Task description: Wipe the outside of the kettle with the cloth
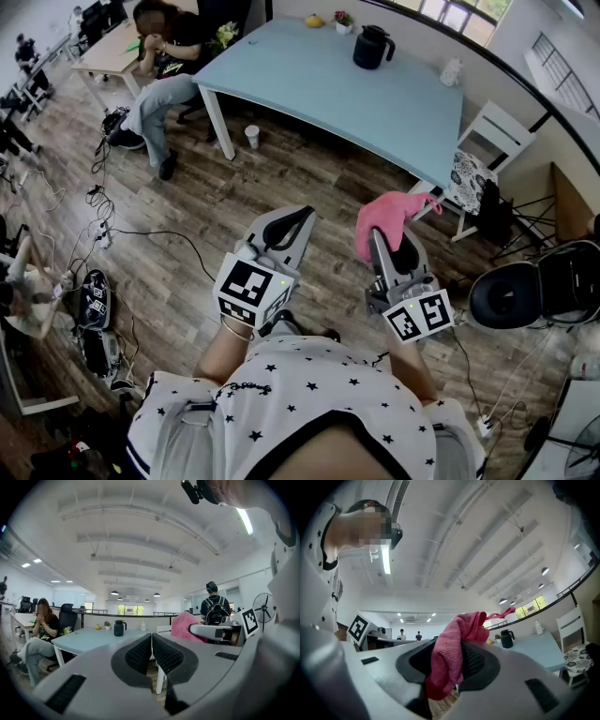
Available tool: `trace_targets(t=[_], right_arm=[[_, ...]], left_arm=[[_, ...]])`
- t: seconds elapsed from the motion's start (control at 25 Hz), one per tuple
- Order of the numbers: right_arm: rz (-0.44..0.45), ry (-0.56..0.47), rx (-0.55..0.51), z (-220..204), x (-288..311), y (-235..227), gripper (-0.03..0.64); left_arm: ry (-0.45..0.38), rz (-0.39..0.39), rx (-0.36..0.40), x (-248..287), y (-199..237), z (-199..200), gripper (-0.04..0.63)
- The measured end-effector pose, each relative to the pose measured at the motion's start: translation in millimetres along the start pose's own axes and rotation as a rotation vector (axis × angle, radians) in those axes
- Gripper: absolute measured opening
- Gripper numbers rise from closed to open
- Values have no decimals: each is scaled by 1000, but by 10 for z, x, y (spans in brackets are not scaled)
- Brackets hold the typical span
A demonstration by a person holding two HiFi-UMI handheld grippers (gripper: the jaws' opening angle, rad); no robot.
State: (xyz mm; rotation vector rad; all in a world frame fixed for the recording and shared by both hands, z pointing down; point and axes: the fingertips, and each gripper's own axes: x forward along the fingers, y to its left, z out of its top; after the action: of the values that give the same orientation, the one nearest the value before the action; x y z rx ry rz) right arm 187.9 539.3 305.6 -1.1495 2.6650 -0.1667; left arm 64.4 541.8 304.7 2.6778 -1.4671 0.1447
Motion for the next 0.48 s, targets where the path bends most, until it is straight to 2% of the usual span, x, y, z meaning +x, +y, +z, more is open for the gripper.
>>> trace_targets(t=[0.48], right_arm=[[-12,2,-3,-68,241,165,130]], left_arm=[[-3,13,-5,-160,315,-17,29]])
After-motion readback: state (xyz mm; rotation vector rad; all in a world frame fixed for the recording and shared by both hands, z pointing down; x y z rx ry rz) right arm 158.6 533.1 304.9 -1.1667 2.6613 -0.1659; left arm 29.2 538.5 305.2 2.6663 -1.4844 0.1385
